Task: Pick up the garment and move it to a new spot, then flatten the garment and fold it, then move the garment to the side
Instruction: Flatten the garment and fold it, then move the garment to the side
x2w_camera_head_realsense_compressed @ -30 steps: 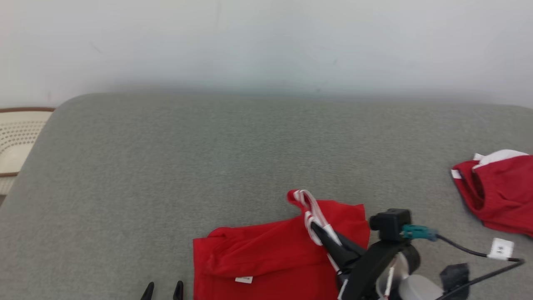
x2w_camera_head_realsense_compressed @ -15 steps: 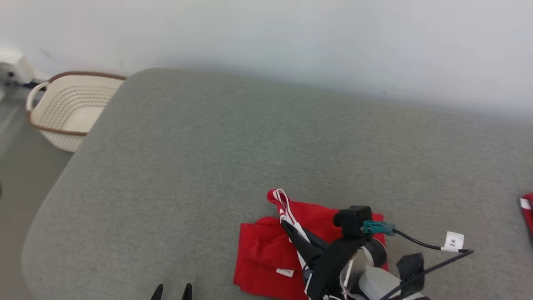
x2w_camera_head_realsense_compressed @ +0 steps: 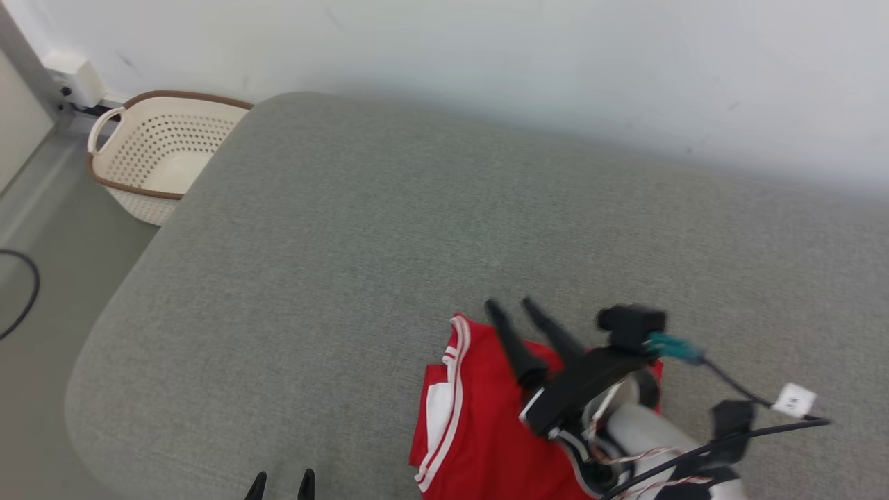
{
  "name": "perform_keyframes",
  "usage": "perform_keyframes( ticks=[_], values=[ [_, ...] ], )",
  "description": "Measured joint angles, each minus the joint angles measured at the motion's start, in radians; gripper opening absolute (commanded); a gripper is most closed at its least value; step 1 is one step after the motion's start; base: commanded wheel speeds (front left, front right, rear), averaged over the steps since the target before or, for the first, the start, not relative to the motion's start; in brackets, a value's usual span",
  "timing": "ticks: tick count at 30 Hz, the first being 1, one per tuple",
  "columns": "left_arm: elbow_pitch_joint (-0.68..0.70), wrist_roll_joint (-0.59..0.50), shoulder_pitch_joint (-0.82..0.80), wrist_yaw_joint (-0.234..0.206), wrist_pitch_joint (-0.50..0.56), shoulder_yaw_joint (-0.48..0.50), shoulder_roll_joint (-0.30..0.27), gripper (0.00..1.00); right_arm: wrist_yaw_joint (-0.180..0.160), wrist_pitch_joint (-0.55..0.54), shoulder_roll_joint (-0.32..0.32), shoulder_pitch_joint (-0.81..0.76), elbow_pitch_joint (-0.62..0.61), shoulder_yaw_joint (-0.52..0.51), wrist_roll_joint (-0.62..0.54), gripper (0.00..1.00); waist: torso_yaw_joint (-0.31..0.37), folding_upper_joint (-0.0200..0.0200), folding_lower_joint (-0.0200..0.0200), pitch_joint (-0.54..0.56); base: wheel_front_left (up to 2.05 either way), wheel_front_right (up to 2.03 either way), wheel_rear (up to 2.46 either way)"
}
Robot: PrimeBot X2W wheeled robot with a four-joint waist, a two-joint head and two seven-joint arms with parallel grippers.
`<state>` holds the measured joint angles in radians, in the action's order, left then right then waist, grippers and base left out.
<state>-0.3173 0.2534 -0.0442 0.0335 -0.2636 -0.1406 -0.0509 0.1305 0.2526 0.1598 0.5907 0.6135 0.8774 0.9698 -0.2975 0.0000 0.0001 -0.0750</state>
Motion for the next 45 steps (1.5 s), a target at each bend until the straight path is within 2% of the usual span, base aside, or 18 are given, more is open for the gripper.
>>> perform_keyframes(
  ticks=[7, 15, 22, 34, 35, 36, 37, 38, 45],
  values=[
    [0.01, -0.003, -0.003, -0.005, 0.0, 0.014, 0.001, 1.0, 0.0, 0.009, 0.095, -0.069, -0.092, -0.185, -0.033, 1.0, 0.055, 0.0, 0.0, -0.005, 0.0, 0.0, 0.0],
    [0.022, -0.032, -0.005, -0.009, 0.0, 0.032, 0.0, 1.0, 0.0, 0.009, 0.155, -0.268, -0.083, -0.253, -0.099, 1.0, 0.103, 0.0, 0.0, -0.001, 0.0, 0.0, 0.0],
    [0.035, -0.06, -0.004, -0.019, 0.0, 0.039, 0.001, 1.0, 0.0, 0.009, 0.139, -0.324, -0.044, -0.2, -0.105, 1.0, 0.105, 0.0, -0.0001, 0.005, 0.0, 0.0, 0.0],
    [0.084, -0.071, -0.003, -0.019, 0.0, 0.038, 0.0, 1.0, 0.0, 0.005, 0.116, -0.249, 0.054, -0.098, -0.092, 1.0, 0.069, -0.0001, -0.0002, -0.003, 0.0, 0.0, 0.0],
    [0.086, -0.071, -0.003, -0.019, 0.0, 0.037, 0.0, 1.0, 0.0, 0.001, 0.116, -0.243, 0.058, -0.087, -0.087, 0.81, 0.067, -0.0001, -0.0002, -0.004, 0.0, 0.0, 0.0],
    [0.087, -0.071, -0.004, -0.02, 0.0, 0.035, 0.0, 1.0, 0.0, -0.001, 0.117, -0.234, 0.062, -0.078, -0.084, 0.4, 0.065, -0.0001, -0.0002, -0.005, 0.0, 0.0, 0.0],
    [0.088, -0.071, -0.004, -0.021, 0.0, 0.035, 0.001, 1.0, 0.0, -0.002, 0.117, -0.23, 0.065, -0.071, -0.075, 0.16, 0.065, -0.0001, -0.0002, -0.006, 0.0, 0.0, 0.0],
    [0.088, -0.071, -0.004, -0.021, 0.0, 0.035, 0.001, 1.0, 0.0, -0.002, 0.117, -0.23, 0.065, -0.071, -0.075, 0.0, 0.065, -0.0001, -0.0002, -0.006, 0.0, 0.0, 0.0],
    [0.095, -0.076, -0.005, -0.028, 0.0, 0.034, 0.0, 1.0, 0.001, 0.004, 0.133, -0.2, 0.101, -0.063, -0.081, 0.0, 0.081, 0.0, -0.0002, 0.004, 0.0, 0.0, 0.0]
  ],
)
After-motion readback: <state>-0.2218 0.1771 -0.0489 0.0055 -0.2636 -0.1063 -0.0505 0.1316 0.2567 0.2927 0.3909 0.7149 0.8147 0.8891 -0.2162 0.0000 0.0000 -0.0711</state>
